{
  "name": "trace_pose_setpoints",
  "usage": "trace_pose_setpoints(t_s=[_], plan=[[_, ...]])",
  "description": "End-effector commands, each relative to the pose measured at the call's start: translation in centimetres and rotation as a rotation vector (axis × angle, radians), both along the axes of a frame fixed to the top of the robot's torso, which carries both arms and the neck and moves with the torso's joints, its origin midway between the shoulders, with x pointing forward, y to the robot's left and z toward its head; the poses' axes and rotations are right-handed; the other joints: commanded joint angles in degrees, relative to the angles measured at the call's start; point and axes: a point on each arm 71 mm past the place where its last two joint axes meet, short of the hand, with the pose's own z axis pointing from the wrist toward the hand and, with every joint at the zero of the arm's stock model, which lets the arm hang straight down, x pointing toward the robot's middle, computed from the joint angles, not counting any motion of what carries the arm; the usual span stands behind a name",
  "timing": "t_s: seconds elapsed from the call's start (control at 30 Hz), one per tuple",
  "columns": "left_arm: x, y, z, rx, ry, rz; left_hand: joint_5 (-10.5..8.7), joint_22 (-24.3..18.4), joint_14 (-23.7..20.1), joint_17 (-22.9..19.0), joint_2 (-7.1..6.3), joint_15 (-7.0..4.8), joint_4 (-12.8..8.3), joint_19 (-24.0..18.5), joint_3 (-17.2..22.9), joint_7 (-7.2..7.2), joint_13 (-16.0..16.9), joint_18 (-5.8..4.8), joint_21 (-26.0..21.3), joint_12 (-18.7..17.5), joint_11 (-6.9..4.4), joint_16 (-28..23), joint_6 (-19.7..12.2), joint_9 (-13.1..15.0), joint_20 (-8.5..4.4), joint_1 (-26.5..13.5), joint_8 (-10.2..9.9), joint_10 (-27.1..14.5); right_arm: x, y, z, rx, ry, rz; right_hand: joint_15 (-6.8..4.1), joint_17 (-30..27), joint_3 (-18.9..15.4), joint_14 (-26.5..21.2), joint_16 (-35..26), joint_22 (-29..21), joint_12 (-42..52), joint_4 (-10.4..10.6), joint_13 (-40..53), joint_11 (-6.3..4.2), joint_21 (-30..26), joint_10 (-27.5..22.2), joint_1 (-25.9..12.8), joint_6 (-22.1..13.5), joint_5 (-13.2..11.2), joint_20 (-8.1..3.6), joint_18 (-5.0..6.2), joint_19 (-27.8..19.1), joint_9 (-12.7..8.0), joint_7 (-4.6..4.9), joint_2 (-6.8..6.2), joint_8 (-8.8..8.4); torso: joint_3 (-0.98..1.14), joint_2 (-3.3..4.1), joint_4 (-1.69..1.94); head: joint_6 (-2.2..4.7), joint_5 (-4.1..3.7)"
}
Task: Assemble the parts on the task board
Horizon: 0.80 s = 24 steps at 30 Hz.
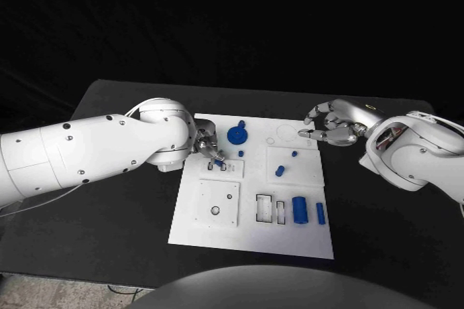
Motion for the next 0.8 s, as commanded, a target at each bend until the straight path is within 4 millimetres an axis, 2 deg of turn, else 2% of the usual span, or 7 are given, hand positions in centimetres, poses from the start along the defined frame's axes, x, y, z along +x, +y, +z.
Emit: trace_pose_setpoints(t_s=[0.03,0.2,0.37,0.5,0.8], plan=[[-0.2,0.3,0.0,-0.006,-0.017,0.008,-0.27,8.0,6.0,15.1,0.06,-0.42,-0.9,0.0,1.4,-0.2,15.0,0.24,-0.4,0.1,-0.23,0.1,0.4,0.2,-0.15,-0.9,-0.4,6.0,0.0,0.0,-0.1,-0.006,0.012,0.0,0.46,13.6,0.0,5.6,-0.4,11.0,0.2,-0.5,15.1,0.3,-0.4,6.1,0.6,0.6,0.4,0.37,-0.42,0.8,-0.1,0.01,-0.09,-0.39,-0.07,-0.01,0.03,0.01,0.22],[-0.5,1.3,-0.1,0.003,-0.019,0.016,-0.23,8.2,6.0,15.1,-0.16,-0.43,-1.0,0.2,2.0,-0.2,15.0,0.2,-0.3,0.1,-0.24,0.1,0.5,0.4,-0.15,-1.2,-0.5,6.0,0.0,0.0,-0.2,-0.006,0.014,0.0,0.46,13.5,0.0,5.6,-0.5,11.0,0.2,-0.5,15.1,0.31,-0.5,6.1,0.6,0.6,0.4,0.38,-0.39,0.8,-0.1,0.01,-0.09,-0.4,-0.06,0.01,-0.16,0.01,0.45],[-0.7,2.2,-0.2,0.014,-0.025,0.029,-0.3,8.3,6.0,15.1,-0.37,-0.44,-1.1,0.2,2.5,-0.21,15.0,0.18,-0.3,0.1,-0.25,0.1,0.7,0.5,-0.16,-1.6,-0.6,6.0,0.0,-0.2,-0.2,-0.007,0.018,-0.004,0.46,13.4,0.0,5.6,-0.5,10.9,0.2,-0.5,15.1,0.3,-0.6,6.1,0.7,0.6,0.5,0.38,-0.36,0.7,-0.2,0.02,-0.09,-0.41,-0.01,-0.03,0.03,0.01,0.43],[-0.8,2.6,-0.2,0.016,-0.033,0.037,-0.33,8.3,6.0,15.1,-0.46,-0.45,-1.1,0.2,2.7,-0.23,15.0,0.19,-0.3,0.1,-0.26,0.1,0.8,0.6,-0.16,-1.8,-0.7,6.0,0.0,-0.2,-0.3,-0.006,0.02,-0.004,0.46,13.4,0.0,5.6,-0.5,10.9,0.2,-0.5,15.1,0.3,-0.6,6.1,0.7,0.6,0.5,0.38,-0.36,0.7,-0.2,0.02,-0.09,-0.41,-0.03,-0.02,-0.1,0.01,0.63],[-0.8,2.9,-0.4,0.022,-0.039,0.041,-0.34,8.3,6.0,15.1,-0.54,-0.46,-1.2,0.3,3.1,-0.25,15.0,0.18,-0.3,0.1,-0.28,0.1,1.0,0.7,-0.17,-2.1,-0.8,6.0,0.0,0.0,-0.3,-0.006,0.023,-0.001,0.47,13.3,-0.1,5.6,-0.6,10.9,0.2,-0.5,15.1,0.31,-0.7,6.1,0.8,0.7,0.5,0.38,-0.34,0.7,-0.2,0.02,-0.1,-0.42,-0.01,0.01,-0.15,0.01,0.72]])
